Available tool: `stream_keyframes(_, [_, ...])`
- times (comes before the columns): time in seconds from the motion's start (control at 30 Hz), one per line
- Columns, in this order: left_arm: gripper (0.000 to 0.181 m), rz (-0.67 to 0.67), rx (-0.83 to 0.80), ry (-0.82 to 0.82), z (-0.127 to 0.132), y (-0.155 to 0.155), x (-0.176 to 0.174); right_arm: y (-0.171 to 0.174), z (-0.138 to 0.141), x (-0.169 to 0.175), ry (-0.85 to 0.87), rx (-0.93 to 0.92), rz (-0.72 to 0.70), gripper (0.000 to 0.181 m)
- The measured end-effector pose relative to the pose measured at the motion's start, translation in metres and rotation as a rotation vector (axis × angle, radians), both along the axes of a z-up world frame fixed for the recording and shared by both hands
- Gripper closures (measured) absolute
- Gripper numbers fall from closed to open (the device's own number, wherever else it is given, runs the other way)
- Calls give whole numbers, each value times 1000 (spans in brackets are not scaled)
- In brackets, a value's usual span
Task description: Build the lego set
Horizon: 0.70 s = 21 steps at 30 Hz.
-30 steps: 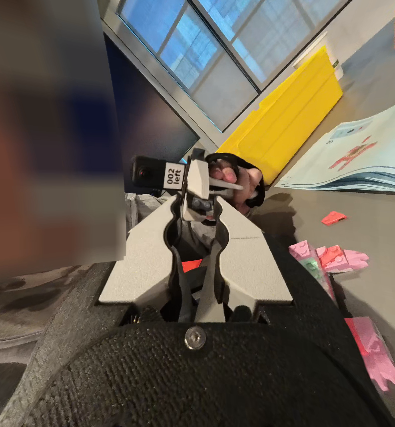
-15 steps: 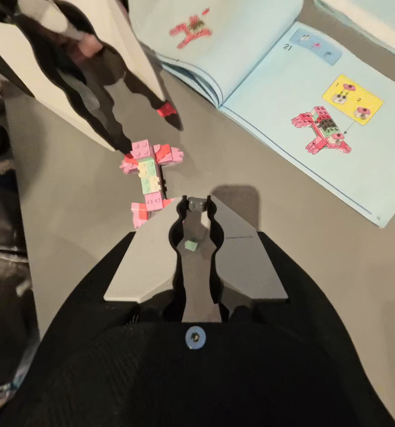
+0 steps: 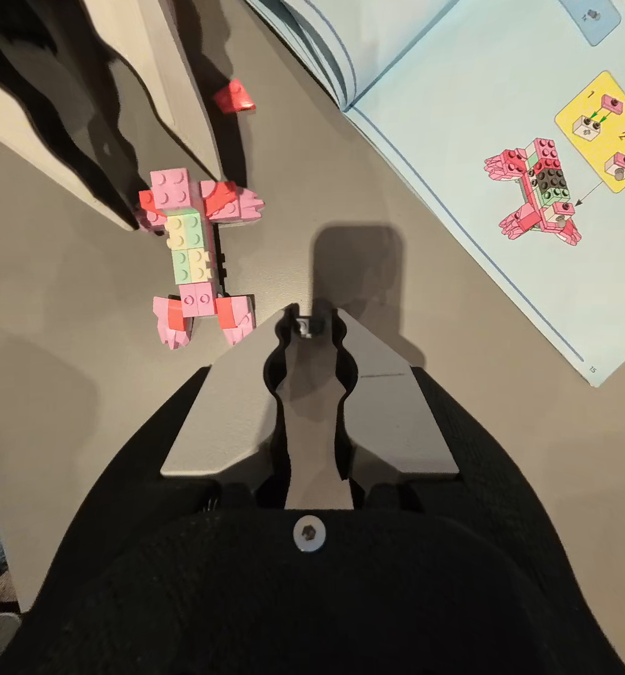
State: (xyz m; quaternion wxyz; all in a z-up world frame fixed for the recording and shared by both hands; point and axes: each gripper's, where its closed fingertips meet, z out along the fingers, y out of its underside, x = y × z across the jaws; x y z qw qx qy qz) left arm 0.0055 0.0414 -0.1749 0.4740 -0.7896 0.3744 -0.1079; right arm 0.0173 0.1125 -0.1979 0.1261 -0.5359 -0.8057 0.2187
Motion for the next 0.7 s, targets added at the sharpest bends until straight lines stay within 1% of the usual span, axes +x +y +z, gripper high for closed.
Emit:
stream_keyframes(0.1, [140, -7, -20, 1, -2, -1, 1, -1, 0, 1, 21, -7, 9, 154])
stream_keyframes(0.2, [144, -13, -39, 7, -5, -2, 1, 0, 0, 4, 65, -22, 35, 151])
stream_keyframes(0.33, [149, -24, -67, 8, -8, -5, 2, -1, 1, 13, 98, -81, 52, 150])
stream_keyframes(0.43, [148, -30, -88, -5, -9, -8, 1, 0, 3, 24, 101, -120, 55, 154])
stream_keyframes(0.5, [144, -21, -90, -5, -9, -7, 0, 3, 7, 21, 158, -117, 55, 154])
stream_keyframes(0.6, [140, -21, -96, 0, -11, -7, 0, -6, 17, 8, 279, -116, 137, 149])
stream_keyframes(0.63, [140, -24, -100, 0, -11, -7, 0, -8, 16, 6, 290, -108, 165, 148])
stream_keyframes(0.7, [141, -28, -101, -3, -11, -7, 0, -10, 10, 6, 256, -99, 195, 148])
